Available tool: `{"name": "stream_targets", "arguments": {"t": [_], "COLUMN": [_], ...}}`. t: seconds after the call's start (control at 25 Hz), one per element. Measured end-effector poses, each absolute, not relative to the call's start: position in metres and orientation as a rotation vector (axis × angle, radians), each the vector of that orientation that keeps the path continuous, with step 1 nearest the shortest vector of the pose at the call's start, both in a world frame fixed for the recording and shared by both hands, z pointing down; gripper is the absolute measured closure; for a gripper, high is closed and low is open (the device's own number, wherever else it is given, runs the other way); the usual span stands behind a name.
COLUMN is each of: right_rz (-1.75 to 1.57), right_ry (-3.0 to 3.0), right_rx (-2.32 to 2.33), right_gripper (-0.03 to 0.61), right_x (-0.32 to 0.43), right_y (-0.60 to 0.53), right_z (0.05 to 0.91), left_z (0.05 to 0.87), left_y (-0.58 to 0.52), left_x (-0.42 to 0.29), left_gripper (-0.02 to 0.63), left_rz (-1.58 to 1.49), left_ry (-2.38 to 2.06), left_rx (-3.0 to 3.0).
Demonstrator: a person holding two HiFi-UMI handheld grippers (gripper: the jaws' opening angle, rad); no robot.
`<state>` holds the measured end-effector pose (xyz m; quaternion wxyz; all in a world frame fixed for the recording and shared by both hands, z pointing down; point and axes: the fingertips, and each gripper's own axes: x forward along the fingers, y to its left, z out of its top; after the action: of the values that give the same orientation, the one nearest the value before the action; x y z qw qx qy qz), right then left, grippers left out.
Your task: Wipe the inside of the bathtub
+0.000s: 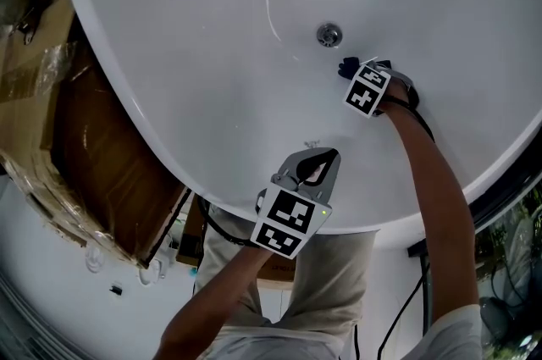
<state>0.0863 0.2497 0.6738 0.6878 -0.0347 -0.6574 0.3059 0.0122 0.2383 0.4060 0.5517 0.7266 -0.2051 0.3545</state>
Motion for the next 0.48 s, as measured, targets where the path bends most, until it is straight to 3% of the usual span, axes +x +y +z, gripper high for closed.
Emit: {"name": "stream_targets", "arguments": {"t": [0.48], "right_rz": [0.541], "right_ry": [-1.483], "right_rx": [-0.036], "right_gripper": [0.526], "right_x": [0.089], "right_y": [0.228], "right_z": [0.705], "left_z": [0.417], "left_y": [0.251], "left_x": [0.015], "left_gripper": [0.615], "left_rz": [0.839], "left_ry": [-0.485], "left_rx": [1.704]}}
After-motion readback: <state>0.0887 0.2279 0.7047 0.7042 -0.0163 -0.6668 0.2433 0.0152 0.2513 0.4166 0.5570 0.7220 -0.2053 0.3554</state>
